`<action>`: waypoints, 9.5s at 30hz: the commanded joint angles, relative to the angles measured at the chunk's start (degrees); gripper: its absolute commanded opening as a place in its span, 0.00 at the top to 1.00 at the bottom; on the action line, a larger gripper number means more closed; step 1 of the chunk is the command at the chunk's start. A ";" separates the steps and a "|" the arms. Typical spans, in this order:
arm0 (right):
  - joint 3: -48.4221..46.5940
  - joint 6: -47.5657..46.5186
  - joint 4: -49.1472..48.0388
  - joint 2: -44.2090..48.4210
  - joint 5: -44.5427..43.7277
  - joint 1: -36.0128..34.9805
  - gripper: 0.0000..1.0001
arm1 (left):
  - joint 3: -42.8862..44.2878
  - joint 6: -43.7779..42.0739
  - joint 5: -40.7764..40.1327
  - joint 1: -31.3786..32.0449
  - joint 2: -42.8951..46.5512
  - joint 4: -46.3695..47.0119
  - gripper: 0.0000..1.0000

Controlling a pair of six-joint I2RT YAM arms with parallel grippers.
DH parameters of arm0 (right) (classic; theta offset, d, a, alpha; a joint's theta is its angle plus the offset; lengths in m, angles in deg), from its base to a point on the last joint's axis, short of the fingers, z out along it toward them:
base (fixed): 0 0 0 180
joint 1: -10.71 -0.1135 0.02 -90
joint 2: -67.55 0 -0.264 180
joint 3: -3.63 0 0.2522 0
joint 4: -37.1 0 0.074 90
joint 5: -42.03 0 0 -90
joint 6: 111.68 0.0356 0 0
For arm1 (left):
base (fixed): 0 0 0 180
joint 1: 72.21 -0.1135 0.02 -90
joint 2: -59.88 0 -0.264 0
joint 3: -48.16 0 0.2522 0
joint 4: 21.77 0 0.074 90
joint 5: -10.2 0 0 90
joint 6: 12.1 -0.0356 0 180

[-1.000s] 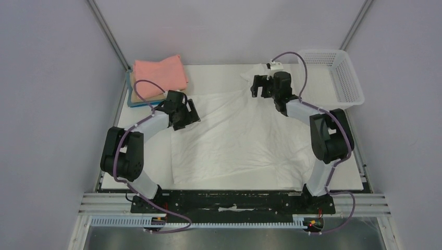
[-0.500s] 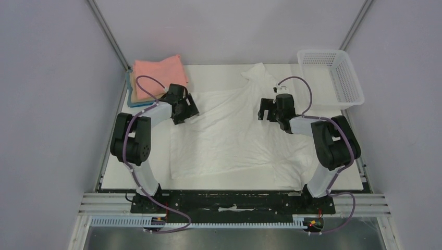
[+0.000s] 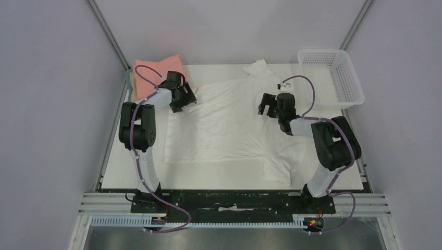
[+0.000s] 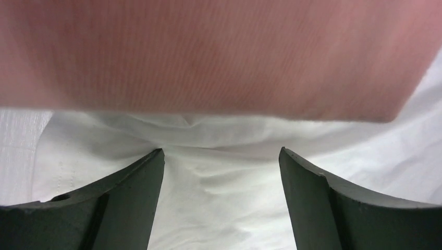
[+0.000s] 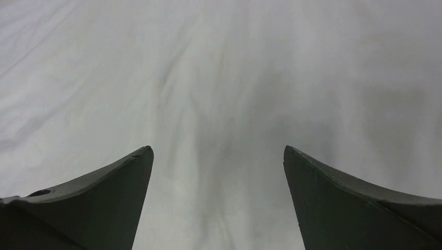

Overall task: Fold and stack the t-shirts
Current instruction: Flatten out the tshirt, then grab the side of the flattened tshirt closest away from the robot with both arms, then fold the flattened tshirt in 1/3 of the way

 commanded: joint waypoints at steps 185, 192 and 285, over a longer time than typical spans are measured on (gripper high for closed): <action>3.52 -14.36 29.61 38.06 -46.31 -31.36 1.00 | -45.68 34.50 -23.87 2.09 58.01 -3.68 0.98; 1.49 -21.01 24.30 33.71 -40.94 -25.34 1.00 | -43.95 33.81 -24.99 0.77 53.95 -0.50 0.98; 24.09 9.57 50.33 73.61 4.34 5.45 0.02 | -48.91 16.00 -1.91 4.51 81.57 -15.46 0.16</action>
